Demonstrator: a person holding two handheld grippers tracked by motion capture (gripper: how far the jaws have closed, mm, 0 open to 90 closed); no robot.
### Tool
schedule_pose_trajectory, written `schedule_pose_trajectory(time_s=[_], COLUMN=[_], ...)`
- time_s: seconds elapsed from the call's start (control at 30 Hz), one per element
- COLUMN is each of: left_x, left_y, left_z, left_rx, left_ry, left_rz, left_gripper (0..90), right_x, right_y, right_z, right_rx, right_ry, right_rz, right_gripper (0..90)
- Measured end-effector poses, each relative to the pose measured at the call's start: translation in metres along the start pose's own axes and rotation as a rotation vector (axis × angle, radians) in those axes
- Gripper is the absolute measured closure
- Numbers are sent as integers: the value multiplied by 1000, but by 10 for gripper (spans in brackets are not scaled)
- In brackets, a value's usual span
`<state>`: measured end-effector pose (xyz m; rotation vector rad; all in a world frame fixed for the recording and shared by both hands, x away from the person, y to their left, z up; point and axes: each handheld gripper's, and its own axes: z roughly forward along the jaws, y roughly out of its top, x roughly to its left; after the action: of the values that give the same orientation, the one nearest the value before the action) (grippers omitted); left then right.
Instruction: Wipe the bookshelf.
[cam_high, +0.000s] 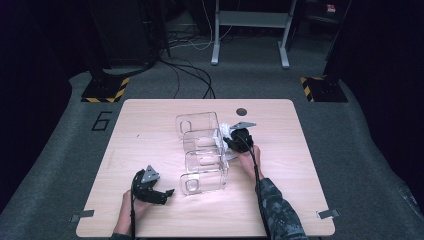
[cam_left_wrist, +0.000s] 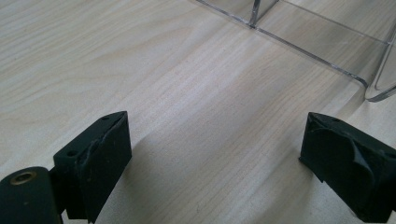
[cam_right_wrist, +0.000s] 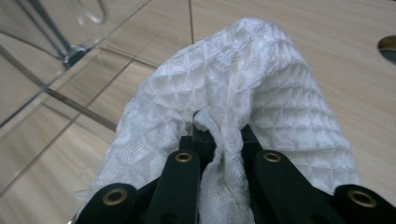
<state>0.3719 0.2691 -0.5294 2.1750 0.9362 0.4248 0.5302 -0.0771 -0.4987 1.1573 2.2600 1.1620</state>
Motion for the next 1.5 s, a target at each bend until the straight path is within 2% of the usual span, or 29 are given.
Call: schedule_pose_trajectory(time_s=[0.07, 0.1, 0.2, 0.33, 0.43, 0.47, 0.53, 0.57, 0.6, 0.7, 0.8, 1.03, 1.07, 1.1, 1.27, 1.5], left_x=[0, 0, 0, 0, -1, 0, 0, -1, -1, 0, -1, -1, 0, -1, -1, -1], left_y=[0, 0, 0, 0, 0, 0, 0, 0, 0, 0, 0, 0, 0, 0, 0, 0], left_z=[0, 0, 0, 0, 0, 0, 0, 0, 0, 0, 0, 0, 0, 0, 0, 0], left_rx=[0, 1, 0, 0, 0, 0, 0, 0, 0, 0, 0, 0, 0, 0, 0, 0], left_ry=[-3, 0, -2, -2, -2, -2, -2, -2, -2, -2, -2, -2, -1, -2, -2, -1], left_rz=[-6, -1, -5, -6, -6, -5, -5, -6, -6, -5, -6, -6, -2, -7, -6, -6], left_gripper=[86, 86, 86, 86, 87, 87, 87, 87, 87, 87, 87, 87, 87, 87, 87, 87], right_x=[-1, -1, -7, -4, -3, -4, -2, -2, -1, 0, 1, 7, 9, 9, 15, 24], right_y=[2, 3, 7, 5, 4, 4, 3, 2, 1, -3, -6, -13, -14, -15, -20, -30], right_z=[2, 3, 9, 14, 13, 12, 11, 10, 9, 4, 0, -13, -16, -17, -26, -39], right_rx=[-15, -9, -3, 37, 49, 62, 66, 72, 76, 81, 83, 102, 108, 102, 121, 118], right_ry=[-23, -29, -12, 11, 28, 43, 54, 55, 56, 68, 82, 99, 105, 103, 127, 152], right_rz=[-17, -1, 30, 1, 28, 11, 17, 2, 9, -10, -6, -39, -28, -44, -53, -67], right_gripper=[842, 842, 843, 844, 845, 845, 845, 845, 845, 845, 845, 845, 845, 845, 845, 844])
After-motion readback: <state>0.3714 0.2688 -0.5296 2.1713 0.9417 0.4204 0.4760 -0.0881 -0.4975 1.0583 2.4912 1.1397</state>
